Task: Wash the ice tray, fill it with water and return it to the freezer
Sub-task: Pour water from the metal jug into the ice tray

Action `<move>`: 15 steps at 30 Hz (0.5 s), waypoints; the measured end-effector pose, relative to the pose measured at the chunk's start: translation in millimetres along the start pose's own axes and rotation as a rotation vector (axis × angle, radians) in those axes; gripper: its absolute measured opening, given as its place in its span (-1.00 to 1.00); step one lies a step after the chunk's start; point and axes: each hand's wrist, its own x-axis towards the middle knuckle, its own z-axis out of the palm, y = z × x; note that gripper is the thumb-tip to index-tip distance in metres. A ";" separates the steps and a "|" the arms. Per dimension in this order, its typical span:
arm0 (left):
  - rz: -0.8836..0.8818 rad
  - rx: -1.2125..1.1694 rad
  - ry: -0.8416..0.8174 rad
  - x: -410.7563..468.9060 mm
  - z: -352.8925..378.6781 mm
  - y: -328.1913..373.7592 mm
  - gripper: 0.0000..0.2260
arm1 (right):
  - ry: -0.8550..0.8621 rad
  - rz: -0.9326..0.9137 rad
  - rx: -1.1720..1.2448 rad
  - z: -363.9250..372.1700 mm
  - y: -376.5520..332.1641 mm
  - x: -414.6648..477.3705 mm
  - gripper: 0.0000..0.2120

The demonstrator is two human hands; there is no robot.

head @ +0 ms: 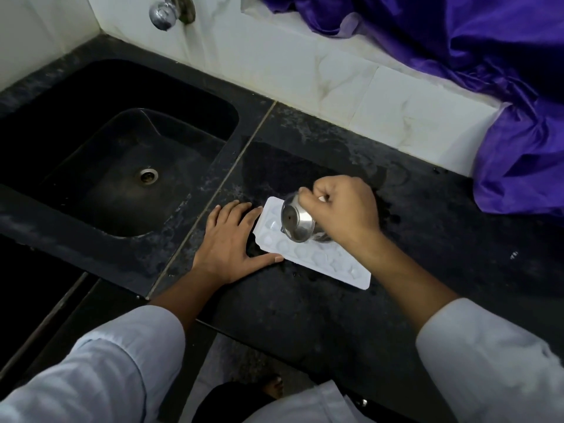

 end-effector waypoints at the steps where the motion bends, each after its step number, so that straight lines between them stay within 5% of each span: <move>1: 0.001 0.000 0.003 -0.1 0.3 -0.1 -0.03 | -0.019 -0.020 -0.062 4.8 -2.7 -0.9 -0.49; 9: -0.008 0.009 -0.005 0.5 1.3 0.2 0.00 | -0.059 -0.116 -0.281 24.3 -16.7 -0.5 -0.55; 15: -0.008 0.005 -0.006 0.7 -0.5 0.6 0.00 | -0.015 0.023 -0.071 14.3 2.9 -1.2 -0.48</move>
